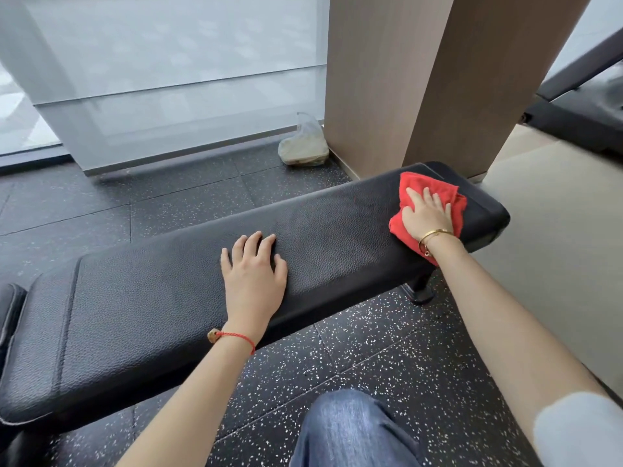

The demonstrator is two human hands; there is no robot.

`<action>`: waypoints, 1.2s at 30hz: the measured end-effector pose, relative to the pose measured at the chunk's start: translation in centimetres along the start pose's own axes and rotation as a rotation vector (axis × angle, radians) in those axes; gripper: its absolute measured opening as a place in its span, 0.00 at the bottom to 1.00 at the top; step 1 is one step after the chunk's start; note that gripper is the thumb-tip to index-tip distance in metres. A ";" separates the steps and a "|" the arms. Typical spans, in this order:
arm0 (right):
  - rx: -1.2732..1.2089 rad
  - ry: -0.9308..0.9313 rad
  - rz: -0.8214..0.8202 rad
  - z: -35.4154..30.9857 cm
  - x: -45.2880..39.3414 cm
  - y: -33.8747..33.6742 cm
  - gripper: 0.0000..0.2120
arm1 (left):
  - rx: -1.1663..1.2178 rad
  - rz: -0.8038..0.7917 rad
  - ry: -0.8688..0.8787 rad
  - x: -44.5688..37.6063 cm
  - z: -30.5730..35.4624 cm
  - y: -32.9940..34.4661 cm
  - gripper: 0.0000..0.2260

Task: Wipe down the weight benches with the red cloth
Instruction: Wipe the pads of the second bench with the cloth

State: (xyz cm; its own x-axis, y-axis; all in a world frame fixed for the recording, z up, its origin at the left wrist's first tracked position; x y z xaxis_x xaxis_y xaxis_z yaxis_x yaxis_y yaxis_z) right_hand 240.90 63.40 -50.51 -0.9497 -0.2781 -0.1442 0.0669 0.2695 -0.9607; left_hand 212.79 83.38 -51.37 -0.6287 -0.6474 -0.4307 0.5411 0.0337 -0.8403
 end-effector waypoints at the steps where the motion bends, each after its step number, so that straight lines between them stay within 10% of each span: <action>1: 0.005 -0.008 -0.010 -0.2 -0.8 0.1 0.26 | -0.005 0.000 0.001 0.0 0.1 0.0 0.19; 15: -0.142 -0.553 -0.108 -11.9 5.7 2.6 0.26 | -0.005 0.025 -0.014 -0.2 0.2 -0.1 0.18; 28: -0.020 -0.073 -0.003 0.6 -4.2 0.4 0.25 | 0.003 0.035 -0.008 -0.1 0.0 0.2 0.18; 36: -0.043 -0.249 -0.067 -6.3 -4.8 1.6 0.26 | -0.021 0.056 0.006 -0.5 0.2 0.2 0.16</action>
State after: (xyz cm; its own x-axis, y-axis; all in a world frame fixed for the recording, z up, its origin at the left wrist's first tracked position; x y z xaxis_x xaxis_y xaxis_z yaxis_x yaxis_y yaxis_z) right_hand 243.67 70.99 -49.81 -0.8465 -0.5137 -0.1397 -0.0114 0.2799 -0.9600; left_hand 213.29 83.57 -51.23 -0.6013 -0.6397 -0.4787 0.5634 0.0853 -0.8217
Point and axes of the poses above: each hand's wrist, its own x-axis away from the middle knuckle, its own y-axis out of the palm, z = x × y, the point moved 4 cm from there along -x, towards the middle knuckle, and after that the axes turned 10 degrees about z, right-handed, at the moved point
